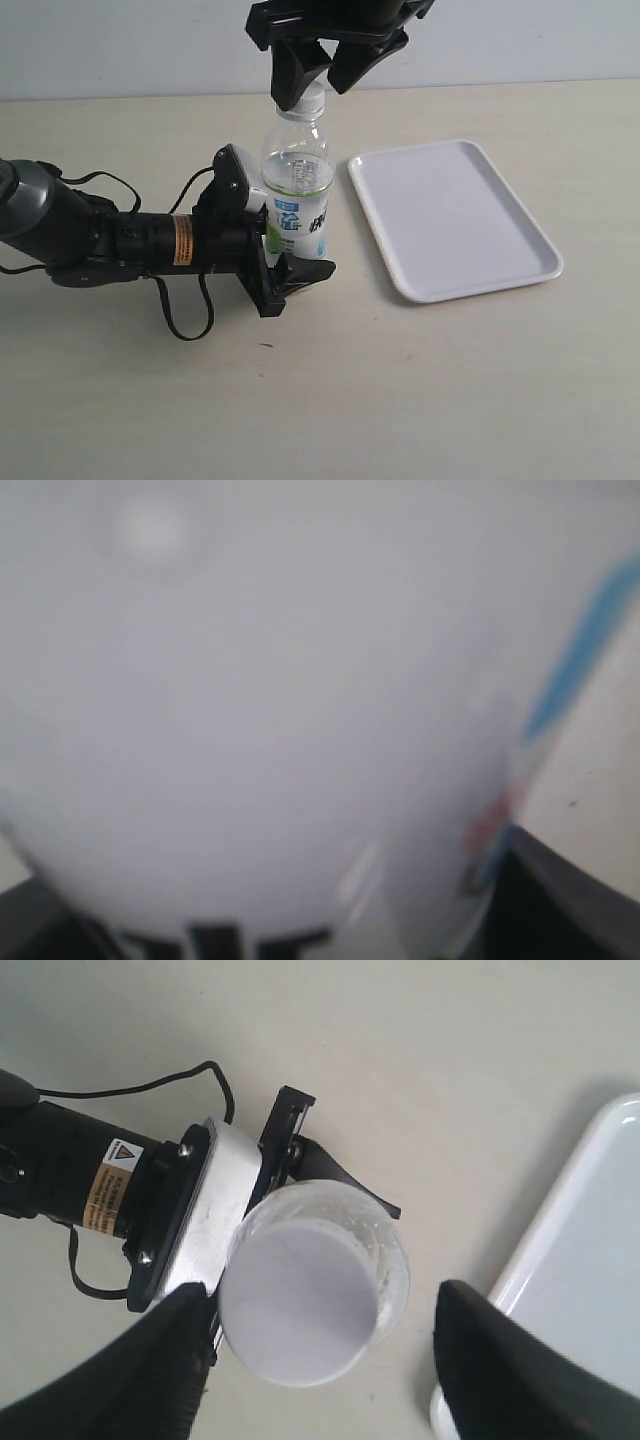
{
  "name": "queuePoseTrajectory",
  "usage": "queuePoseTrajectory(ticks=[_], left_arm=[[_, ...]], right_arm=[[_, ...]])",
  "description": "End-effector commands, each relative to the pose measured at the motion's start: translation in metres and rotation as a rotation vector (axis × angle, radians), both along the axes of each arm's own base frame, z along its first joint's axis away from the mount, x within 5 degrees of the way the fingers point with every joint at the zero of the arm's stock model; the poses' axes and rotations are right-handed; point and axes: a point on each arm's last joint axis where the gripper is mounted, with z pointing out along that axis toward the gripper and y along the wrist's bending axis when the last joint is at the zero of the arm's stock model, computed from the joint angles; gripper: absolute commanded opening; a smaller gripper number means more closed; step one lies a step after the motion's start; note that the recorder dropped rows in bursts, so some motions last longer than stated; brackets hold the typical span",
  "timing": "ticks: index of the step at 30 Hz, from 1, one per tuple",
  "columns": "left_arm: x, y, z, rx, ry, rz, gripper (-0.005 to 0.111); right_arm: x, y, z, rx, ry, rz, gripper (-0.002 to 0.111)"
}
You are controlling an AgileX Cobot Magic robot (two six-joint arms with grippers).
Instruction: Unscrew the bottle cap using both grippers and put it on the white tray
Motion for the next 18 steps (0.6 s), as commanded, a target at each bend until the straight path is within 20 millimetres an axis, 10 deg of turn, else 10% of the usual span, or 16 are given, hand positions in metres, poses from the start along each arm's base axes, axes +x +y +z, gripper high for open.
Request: queuePoseTrajectory(ticks=[1, 9, 18], left_arm=[[0.0016, -0.0035, 0.0094, -0.039, -0.026, -0.001, 0.000], [0.0017, -0.0034, 0.0091, -0.035, -0.026, 0.000, 0.000], [0.0017, -0.0034, 0.0091, -0.035, -0.026, 0.000, 0.000]], right_arm=[[0.0002, 0.0021, -0.0006, 0.011, -0.004, 0.019, 0.062], [0.0021, 0.0030, -0.0051, 0.006, 0.005, 0.021, 0.060], [0.0017, 0.0042, -0.0050, -0.011, -0.042, 0.149, 0.000]])
